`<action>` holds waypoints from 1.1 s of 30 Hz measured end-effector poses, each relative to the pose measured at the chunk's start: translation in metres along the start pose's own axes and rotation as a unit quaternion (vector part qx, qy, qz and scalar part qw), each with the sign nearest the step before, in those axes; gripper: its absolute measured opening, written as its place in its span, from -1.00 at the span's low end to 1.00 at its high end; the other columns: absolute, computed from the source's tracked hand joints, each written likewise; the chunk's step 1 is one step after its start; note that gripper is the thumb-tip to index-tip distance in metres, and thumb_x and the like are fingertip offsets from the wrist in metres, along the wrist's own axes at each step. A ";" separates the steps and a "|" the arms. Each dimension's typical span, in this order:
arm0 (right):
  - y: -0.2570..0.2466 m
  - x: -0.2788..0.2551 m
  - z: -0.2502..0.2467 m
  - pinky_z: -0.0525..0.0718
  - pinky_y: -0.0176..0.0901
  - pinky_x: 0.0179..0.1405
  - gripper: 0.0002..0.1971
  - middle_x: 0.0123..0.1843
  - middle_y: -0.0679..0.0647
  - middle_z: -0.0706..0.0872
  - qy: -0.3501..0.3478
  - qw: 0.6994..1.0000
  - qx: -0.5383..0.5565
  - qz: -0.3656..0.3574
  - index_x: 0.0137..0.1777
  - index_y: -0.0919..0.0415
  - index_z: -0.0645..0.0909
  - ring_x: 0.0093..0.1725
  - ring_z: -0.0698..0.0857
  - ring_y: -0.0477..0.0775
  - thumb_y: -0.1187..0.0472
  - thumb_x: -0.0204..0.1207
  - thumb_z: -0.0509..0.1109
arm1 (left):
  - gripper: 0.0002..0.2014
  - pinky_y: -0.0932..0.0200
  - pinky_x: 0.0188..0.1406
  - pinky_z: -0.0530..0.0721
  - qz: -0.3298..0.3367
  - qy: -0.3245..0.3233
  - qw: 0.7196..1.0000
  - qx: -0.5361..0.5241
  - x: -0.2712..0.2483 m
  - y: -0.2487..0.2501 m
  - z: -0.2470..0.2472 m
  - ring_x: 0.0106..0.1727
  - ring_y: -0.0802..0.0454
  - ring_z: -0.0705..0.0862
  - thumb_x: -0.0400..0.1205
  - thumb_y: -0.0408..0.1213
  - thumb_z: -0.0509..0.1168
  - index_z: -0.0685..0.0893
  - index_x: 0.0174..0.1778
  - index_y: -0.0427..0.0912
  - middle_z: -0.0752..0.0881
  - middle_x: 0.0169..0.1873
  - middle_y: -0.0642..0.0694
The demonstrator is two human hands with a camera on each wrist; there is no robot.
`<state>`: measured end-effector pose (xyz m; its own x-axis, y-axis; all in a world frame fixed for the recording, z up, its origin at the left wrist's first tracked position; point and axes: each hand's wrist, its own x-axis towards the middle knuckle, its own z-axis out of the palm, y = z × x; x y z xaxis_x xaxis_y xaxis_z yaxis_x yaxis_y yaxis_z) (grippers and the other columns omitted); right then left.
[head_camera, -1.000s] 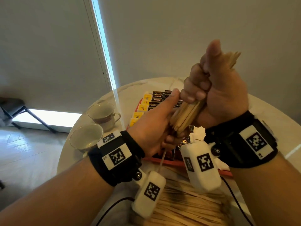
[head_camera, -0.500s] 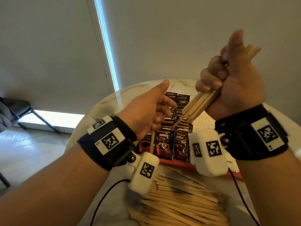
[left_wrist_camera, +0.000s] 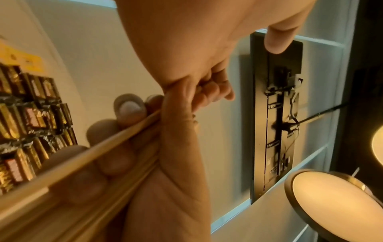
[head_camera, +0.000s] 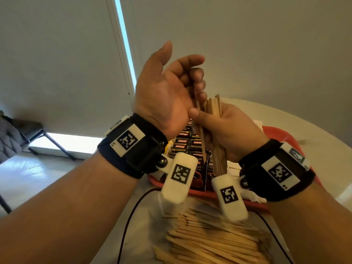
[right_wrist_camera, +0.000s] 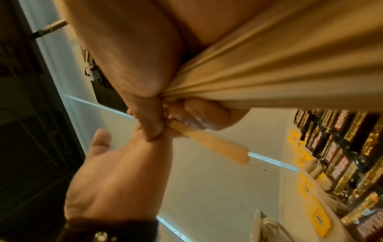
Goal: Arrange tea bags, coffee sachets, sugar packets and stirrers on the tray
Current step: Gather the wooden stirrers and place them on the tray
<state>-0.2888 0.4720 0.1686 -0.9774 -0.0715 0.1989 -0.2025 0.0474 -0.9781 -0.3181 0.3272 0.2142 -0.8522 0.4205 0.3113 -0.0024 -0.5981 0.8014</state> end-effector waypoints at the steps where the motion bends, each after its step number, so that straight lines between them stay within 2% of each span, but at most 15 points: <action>1: 0.000 0.000 -0.002 0.55 -0.14 -0.54 -0.77 -0.38 0.13 0.68 0.006 1.000 0.008 -0.007 -0.07 0.29 0.64 -0.50 0.53 0.07 0.10 0.65 0.45 | -0.45 -0.09 0.05 0.67 0.006 0.002 1.000 -0.016 0.000 -0.002 -0.001 -0.05 -0.14 0.65 0.75 0.14 0.11 0.62 0.26 -0.32 0.63 -0.10 -0.19; 3: -0.002 0.001 -0.005 0.54 -0.13 -0.50 -0.82 -0.41 0.03 0.64 0.028 0.998 0.035 -0.043 -0.06 0.20 0.62 -0.47 0.53 0.03 0.10 0.70 0.40 | -0.48 -0.25 0.45 0.62 0.015 0.010 0.999 -0.031 0.001 -0.008 -0.006 0.27 -0.27 0.73 0.73 0.12 0.14 0.64 0.28 -0.29 0.72 0.10 -0.25; 5: -0.009 0.002 -0.007 0.55 -0.11 -0.44 -0.81 -0.43 -0.01 0.57 0.061 0.988 0.105 -0.097 -0.12 0.13 0.59 -0.43 0.52 0.03 0.12 0.74 0.36 | -0.50 -0.32 0.59 0.52 0.004 0.038 0.999 -0.018 -0.001 -0.017 -0.010 0.45 -0.26 0.72 0.75 0.13 0.15 0.65 0.29 -0.26 0.76 0.23 -0.25; 8: -0.022 0.003 -0.011 0.61 -0.04 -0.34 -0.78 -0.44 0.01 0.51 0.101 0.952 0.209 -0.201 -0.15 0.17 0.52 -0.39 0.56 0.09 0.19 0.77 0.29 | -0.37 -0.31 0.52 0.59 -0.113 0.078 0.991 -0.004 -0.013 -0.039 -0.015 0.45 -0.30 0.72 0.76 0.24 0.13 0.67 0.38 -0.28 0.79 0.31 -0.28; 11: -0.026 0.003 -0.011 0.63 0.00 -0.28 -0.78 -0.41 0.07 0.45 0.100 0.930 0.236 -0.262 -0.13 0.23 0.46 -0.39 0.57 0.11 0.23 0.79 0.23 | -0.21 -0.27 0.64 0.48 -0.234 0.064 0.969 -0.046 -0.024 -0.057 -0.017 0.54 -0.35 0.64 0.74 0.35 0.07 0.62 0.52 -0.31 0.72 0.44 -0.36; 14: -0.019 0.002 -0.008 0.49 -0.12 -0.44 -0.79 -0.44 0.04 0.43 0.089 0.936 0.254 -0.228 -0.10 0.23 0.43 -0.50 0.47 0.02 0.21 0.79 0.23 | -0.18 -0.25 0.64 0.41 -0.267 0.100 0.958 -0.030 -0.022 -0.064 -0.019 0.39 -0.29 0.74 0.75 0.38 0.01 0.63 0.51 -0.31 0.75 0.40 -0.35; 17: -0.018 0.002 -0.010 0.38 -0.17 -0.51 -0.78 -0.46 0.04 0.39 0.098 0.934 0.266 -0.217 -0.10 0.22 0.41 -0.56 0.39 -0.02 0.18 0.79 0.25 | -0.15 -0.28 0.62 0.45 -0.307 0.103 0.946 -0.010 -0.022 -0.069 -0.020 0.26 -0.27 0.75 0.74 0.41 -0.02 0.70 0.45 -0.32 0.82 0.18 -0.32; 19: -0.020 0.003 -0.012 0.40 -0.17 -0.50 -0.76 -0.47 0.05 0.38 0.108 0.930 0.254 -0.242 -0.13 0.23 0.40 -0.57 0.38 0.00 0.18 0.78 0.25 | -0.12 -0.28 0.56 0.51 -0.319 0.095 0.942 -0.042 -0.024 -0.071 -0.017 0.23 -0.31 0.74 0.74 0.43 -0.02 0.71 0.43 -0.35 0.79 0.14 -0.35; 21: -0.019 0.003 -0.012 0.46 -0.14 -0.48 -0.76 -0.48 0.05 0.38 0.111 0.932 0.223 -0.264 -0.14 0.22 0.41 -0.57 0.40 0.05 0.19 0.74 0.32 | -0.11 -0.24 0.54 0.57 -0.310 0.098 0.942 -0.079 -0.024 -0.071 -0.012 0.24 -0.32 0.74 0.76 0.40 -0.02 0.66 0.49 -0.40 0.75 0.22 -0.39; 24: -0.008 0.002 -0.007 0.61 0.01 -0.37 -0.76 -0.46 0.01 0.51 0.114 0.953 0.146 -0.239 -0.13 0.18 0.45 -0.48 0.57 0.10 0.15 0.62 0.47 | -0.16 -0.22 0.43 0.66 -0.280 0.103 0.947 -0.119 -0.020 -0.068 -0.006 0.28 -0.32 0.74 0.80 0.31 0.00 0.55 0.57 -0.47 0.73 0.30 -0.43; 26: 0.000 0.004 -0.005 0.70 0.06 -0.26 -0.75 -0.40 0.03 0.60 0.095 0.964 0.124 -0.217 -0.12 0.19 0.48 -0.37 0.68 0.13 0.11 0.54 0.51 | -0.23 -0.19 0.32 0.72 -0.270 0.106 0.948 -0.128 -0.018 -0.067 -0.006 0.18 -0.29 0.78 0.82 0.25 0.01 0.57 0.53 -0.46 0.79 0.17 -0.40; 29: 0.008 0.005 -0.004 0.72 0.12 -0.22 -0.74 -0.37 0.11 0.62 0.043 0.974 0.127 -0.186 -0.16 0.17 0.52 -0.32 0.70 0.21 0.07 0.48 0.54 | -0.32 -0.27 0.47 0.65 -0.254 0.098 0.954 -0.128 -0.019 -0.068 -0.011 0.28 -0.29 0.78 0.82 0.19 0.05 0.65 0.44 -0.39 0.81 0.16 -0.36; 31: 0.008 0.007 -0.001 0.66 0.05 -0.34 -0.72 -0.44 0.10 0.53 0.036 0.979 0.114 -0.164 -0.25 0.14 0.50 -0.44 0.62 0.17 0.05 0.51 0.52 | -0.34 -0.31 0.54 0.57 -0.250 0.065 0.963 -0.079 -0.021 -0.068 -0.014 0.28 -0.24 0.78 0.80 0.25 0.05 0.81 0.10 -0.29 0.84 0.06 -0.28; 32: 0.007 0.005 -0.003 0.61 -0.02 -0.40 -0.70 -0.48 0.07 0.48 0.036 0.980 0.117 -0.156 -0.28 0.14 0.48 -0.52 0.55 0.13 0.05 0.53 0.51 | -0.31 -0.26 0.51 0.56 -0.245 0.049 0.968 -0.032 -0.022 -0.066 -0.014 0.15 -0.17 0.78 0.77 0.30 0.05 0.82 -0.10 -0.24 0.82 -0.10 -0.19; 33: 0.007 0.002 -0.007 0.56 -0.08 -0.46 -0.68 -0.51 0.06 0.44 0.022 0.980 0.121 -0.154 -0.29 0.16 0.46 -0.57 0.48 0.09 0.06 0.53 0.51 | -0.29 -0.19 0.42 0.56 -0.233 0.037 0.972 0.019 -0.022 -0.062 -0.015 -0.01 -0.09 0.75 0.75 0.36 0.05 0.82 -0.16 -0.21 0.76 -0.23 -0.12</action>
<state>-0.2929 0.4790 0.1628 -0.8746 -0.0027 0.4848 -0.4737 -0.2082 -0.8557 -0.3070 0.3452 0.1497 -0.7989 0.5881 -0.1261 -0.3781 -0.3280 0.8657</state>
